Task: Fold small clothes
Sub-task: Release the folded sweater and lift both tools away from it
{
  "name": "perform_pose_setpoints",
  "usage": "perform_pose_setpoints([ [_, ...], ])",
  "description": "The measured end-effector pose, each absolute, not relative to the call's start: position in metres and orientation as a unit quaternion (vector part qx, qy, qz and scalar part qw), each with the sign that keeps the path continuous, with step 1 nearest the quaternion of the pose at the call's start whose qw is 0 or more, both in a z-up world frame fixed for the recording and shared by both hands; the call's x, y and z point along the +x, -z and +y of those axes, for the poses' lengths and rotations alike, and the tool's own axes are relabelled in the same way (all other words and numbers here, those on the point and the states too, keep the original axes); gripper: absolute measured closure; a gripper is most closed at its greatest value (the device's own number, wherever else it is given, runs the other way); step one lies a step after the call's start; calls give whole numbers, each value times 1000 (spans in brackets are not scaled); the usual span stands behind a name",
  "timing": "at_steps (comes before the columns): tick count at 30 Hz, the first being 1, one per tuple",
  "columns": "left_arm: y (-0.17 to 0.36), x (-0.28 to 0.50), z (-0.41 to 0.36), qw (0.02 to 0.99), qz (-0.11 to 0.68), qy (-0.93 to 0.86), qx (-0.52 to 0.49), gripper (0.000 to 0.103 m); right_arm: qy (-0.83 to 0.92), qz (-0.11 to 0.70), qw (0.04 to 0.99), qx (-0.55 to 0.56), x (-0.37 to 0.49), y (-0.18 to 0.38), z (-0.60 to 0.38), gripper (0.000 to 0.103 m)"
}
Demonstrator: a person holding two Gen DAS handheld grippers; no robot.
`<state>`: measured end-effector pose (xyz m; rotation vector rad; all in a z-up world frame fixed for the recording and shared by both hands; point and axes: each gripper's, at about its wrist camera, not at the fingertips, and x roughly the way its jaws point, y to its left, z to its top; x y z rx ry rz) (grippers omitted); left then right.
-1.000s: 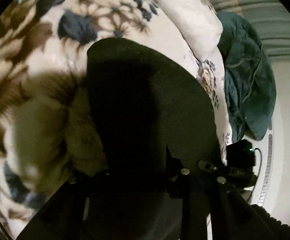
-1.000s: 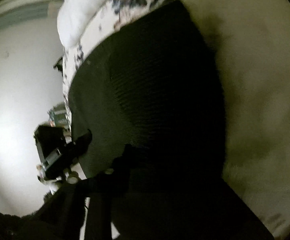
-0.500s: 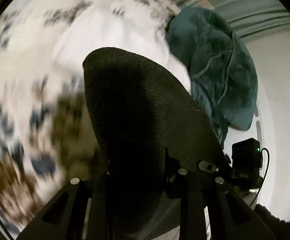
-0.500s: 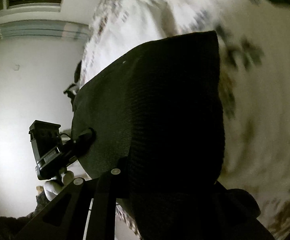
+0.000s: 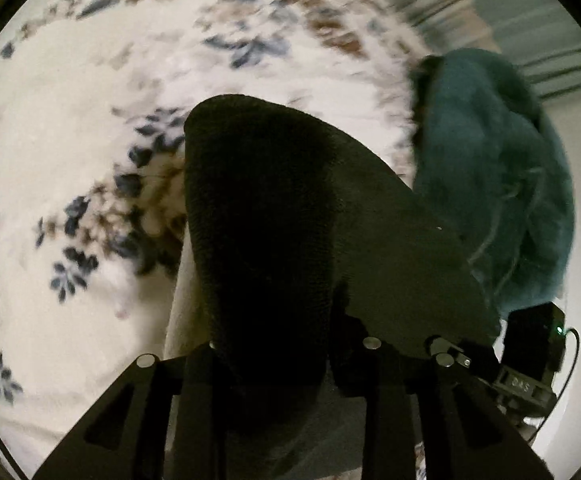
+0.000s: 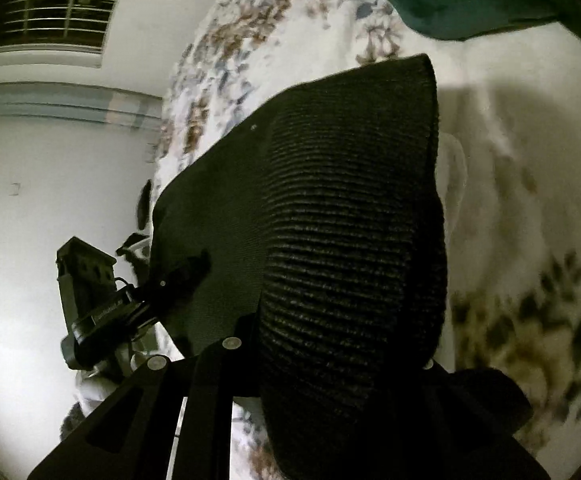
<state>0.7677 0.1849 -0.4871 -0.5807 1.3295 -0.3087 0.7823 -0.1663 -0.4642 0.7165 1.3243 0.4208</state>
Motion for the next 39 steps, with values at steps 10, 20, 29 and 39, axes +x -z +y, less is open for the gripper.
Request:
perform_pose_setpoints([
  [10, 469, 751, 183, 784, 600, 62, -148, 18, -87, 607, 778, 133, 765, 456, -170, 20],
  [20, 446, 672, 149, 809, 585, -11, -57, 0, 35, 575, 817, -36, 696, 421, -151, 0],
  [29, 362, 602, 128, 835, 547, -39, -43, 0, 53, 521, 851, -43, 622, 317, -154, 0],
  [39, 224, 502, 119, 876, 479, -39, -46, 0, 64, 434, 897, -54, 499, 162, -148, 0],
])
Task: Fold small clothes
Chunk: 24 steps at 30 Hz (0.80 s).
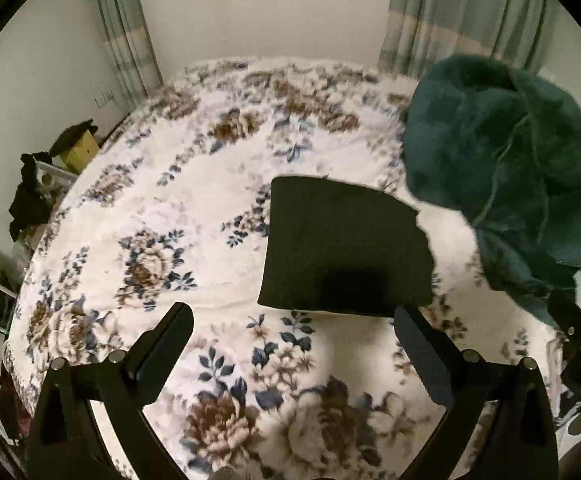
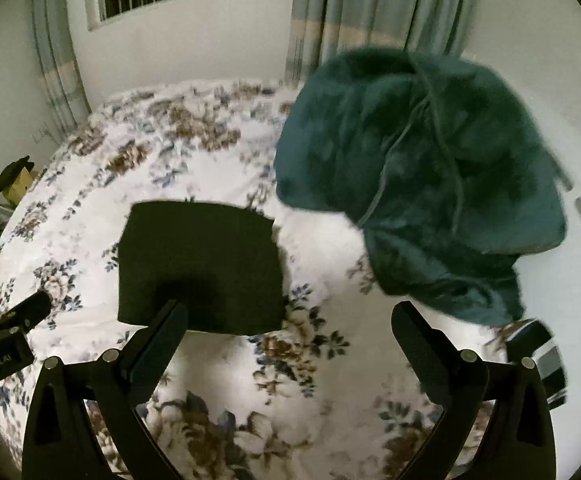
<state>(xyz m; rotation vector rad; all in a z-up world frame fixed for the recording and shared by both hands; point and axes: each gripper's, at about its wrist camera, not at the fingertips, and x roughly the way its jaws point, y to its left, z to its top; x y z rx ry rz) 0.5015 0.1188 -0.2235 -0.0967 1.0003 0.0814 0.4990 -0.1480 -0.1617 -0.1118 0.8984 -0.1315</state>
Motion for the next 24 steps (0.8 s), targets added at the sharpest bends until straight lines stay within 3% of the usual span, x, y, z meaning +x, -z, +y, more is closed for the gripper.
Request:
perform_pose_setpoints([
  [13, 67, 363, 101, 915, 402, -38, -25, 0, 50, 347, 935, -47, 331, -14, -147, 0],
  [24, 12, 293, 95, 928, 369, -41, -38, 0, 22, 304, 951, -42, 233, -97, -152, 0],
])
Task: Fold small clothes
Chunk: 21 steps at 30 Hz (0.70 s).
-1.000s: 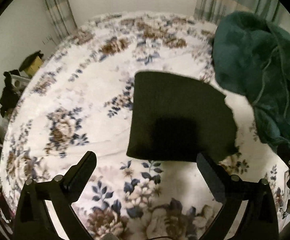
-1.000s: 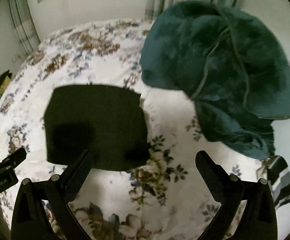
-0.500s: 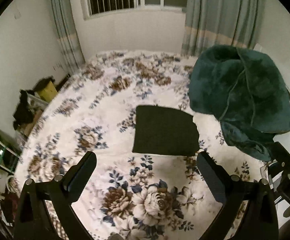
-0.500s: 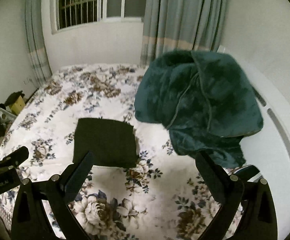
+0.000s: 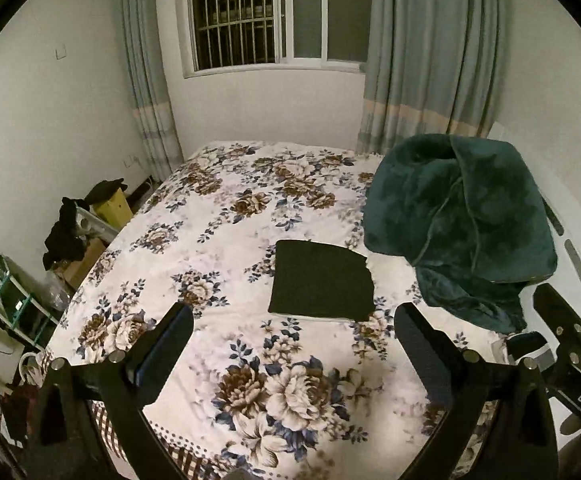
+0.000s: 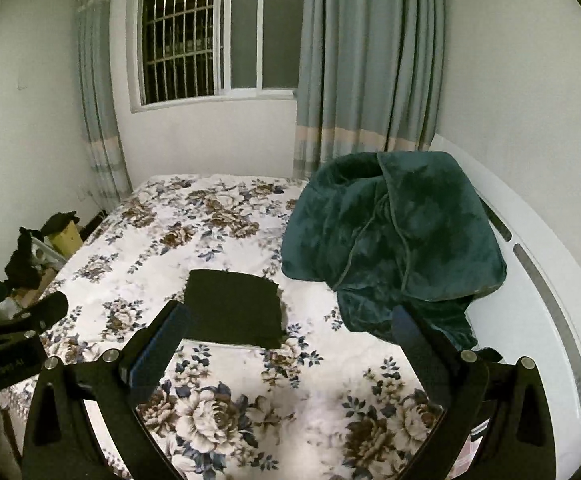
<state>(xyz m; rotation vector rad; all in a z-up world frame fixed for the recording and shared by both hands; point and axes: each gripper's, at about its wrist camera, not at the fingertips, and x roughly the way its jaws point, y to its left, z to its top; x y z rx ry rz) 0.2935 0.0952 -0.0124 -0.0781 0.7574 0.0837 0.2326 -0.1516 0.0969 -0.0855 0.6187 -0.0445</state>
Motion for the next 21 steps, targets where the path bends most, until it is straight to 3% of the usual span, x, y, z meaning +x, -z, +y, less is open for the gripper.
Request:
perform_pose_setpoints([
  [21, 2, 262, 83, 929, 362, -55, -43, 0, 14, 302, 952, -50, 203, -117, -157, 0],
])
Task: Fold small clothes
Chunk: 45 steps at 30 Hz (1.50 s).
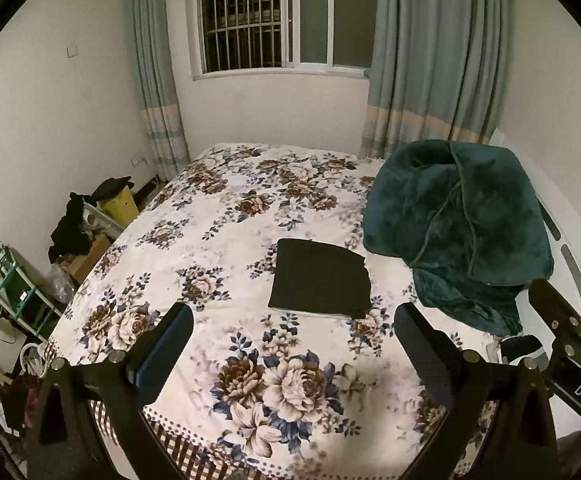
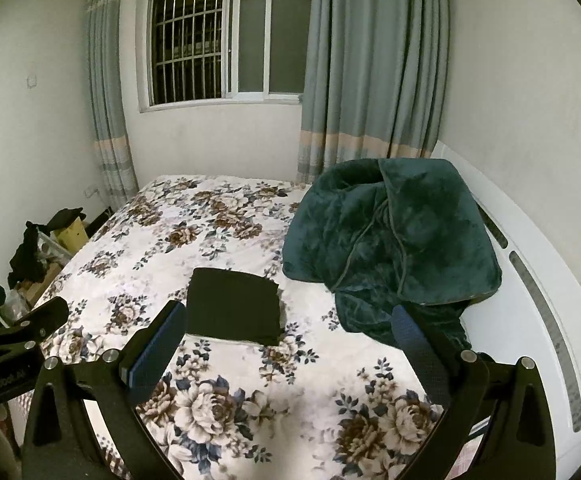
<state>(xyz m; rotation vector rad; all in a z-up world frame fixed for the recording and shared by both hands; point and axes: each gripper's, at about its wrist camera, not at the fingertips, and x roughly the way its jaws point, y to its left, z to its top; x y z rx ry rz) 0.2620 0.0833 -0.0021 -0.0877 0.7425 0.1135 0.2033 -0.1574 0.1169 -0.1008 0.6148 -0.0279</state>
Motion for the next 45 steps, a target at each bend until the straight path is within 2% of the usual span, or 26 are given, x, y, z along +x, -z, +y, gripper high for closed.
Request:
perform_pose_setpoints([
  [45, -5, 252, 88, 930, 362, -58, -36, 0, -7, 305, 951, -57, 218, -123, -164, 0],
])
